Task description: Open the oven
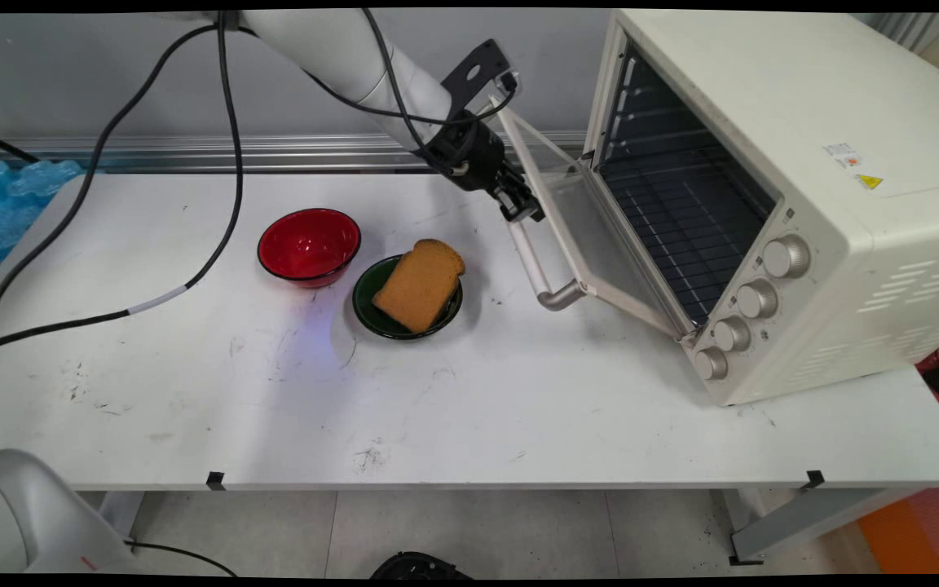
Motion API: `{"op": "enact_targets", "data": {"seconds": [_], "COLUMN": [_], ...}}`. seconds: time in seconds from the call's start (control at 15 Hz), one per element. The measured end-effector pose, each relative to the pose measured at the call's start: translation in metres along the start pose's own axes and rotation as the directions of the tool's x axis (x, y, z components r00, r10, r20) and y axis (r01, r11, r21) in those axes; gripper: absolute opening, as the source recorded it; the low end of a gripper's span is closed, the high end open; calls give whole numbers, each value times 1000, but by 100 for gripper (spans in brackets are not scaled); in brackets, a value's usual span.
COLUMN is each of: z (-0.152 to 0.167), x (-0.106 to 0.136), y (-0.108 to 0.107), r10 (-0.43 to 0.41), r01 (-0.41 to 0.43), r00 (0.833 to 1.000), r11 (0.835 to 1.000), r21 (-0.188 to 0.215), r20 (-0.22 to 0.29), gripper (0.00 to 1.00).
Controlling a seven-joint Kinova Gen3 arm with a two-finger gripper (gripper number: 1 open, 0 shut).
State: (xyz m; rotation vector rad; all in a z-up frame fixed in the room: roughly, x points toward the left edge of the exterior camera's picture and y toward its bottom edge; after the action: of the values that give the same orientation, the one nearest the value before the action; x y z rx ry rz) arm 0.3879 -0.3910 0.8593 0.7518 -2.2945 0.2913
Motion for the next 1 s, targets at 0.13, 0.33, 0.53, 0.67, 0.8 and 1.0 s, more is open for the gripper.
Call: {"op": "enact_targets", "data": {"seconds": [0.13, 0.33, 0.53, 0.67, 0.8, 1.0], "z": [0, 0, 0, 1, 0, 0], "x": [-7, -15, -22, -26, -32, -38], "y": [-1, -2, -2, -2, -1, -2], "r10": [2, 5, 7, 6, 5, 5], "r01": [-2, -5, -7, -6, -5, -4], "r00": [1000, 1000, 1000, 1000, 1000, 1000], "r11": [1000, 1000, 1000, 1000, 1000, 1000], "r21": [2, 3, 4, 4, 5, 8], "r20": [-4, -8, -11, -11, -12, -13], "gripper": [0, 0, 0, 0, 0, 0]}}
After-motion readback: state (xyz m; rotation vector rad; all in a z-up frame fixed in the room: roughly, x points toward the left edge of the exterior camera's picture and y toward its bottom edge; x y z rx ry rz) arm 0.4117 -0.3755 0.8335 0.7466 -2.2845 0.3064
